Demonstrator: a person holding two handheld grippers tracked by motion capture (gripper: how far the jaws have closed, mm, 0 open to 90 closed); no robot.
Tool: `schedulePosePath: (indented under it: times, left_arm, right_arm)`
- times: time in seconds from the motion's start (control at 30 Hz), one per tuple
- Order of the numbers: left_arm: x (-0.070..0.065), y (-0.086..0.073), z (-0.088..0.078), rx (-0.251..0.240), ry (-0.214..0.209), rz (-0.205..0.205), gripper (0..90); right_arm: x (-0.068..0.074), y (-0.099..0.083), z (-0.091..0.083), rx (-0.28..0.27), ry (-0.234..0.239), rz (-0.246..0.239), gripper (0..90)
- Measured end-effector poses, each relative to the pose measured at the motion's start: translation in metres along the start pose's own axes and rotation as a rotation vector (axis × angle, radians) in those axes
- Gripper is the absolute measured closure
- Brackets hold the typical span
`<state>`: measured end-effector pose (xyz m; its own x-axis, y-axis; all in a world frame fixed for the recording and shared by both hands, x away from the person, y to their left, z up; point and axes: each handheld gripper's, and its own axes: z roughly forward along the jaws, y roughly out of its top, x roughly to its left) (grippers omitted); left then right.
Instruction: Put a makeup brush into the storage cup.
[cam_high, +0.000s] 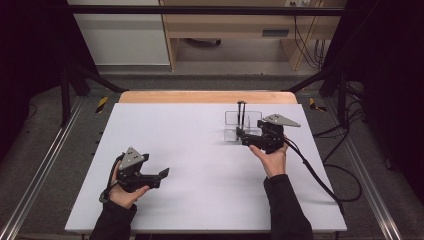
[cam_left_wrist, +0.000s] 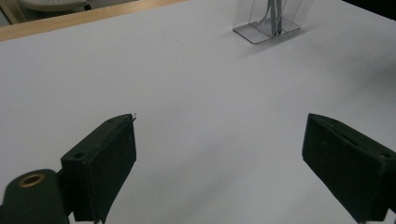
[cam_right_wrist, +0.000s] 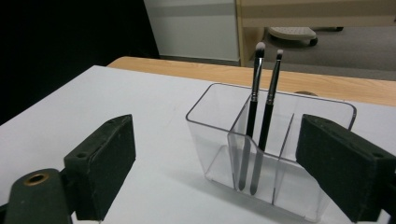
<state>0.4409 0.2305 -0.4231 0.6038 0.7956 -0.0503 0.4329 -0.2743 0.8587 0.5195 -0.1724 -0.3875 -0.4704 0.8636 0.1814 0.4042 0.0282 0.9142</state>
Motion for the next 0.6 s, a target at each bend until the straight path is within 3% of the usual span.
schedulePosePath:
  times: [0.6]
  left_arm:
    - [0.003,-0.001,-0.001,-0.003,0.010,-0.006,8.9]
  right_arm:
    - [0.011,-0.023,-0.039,0.004,0.073,-0.057,7.6]
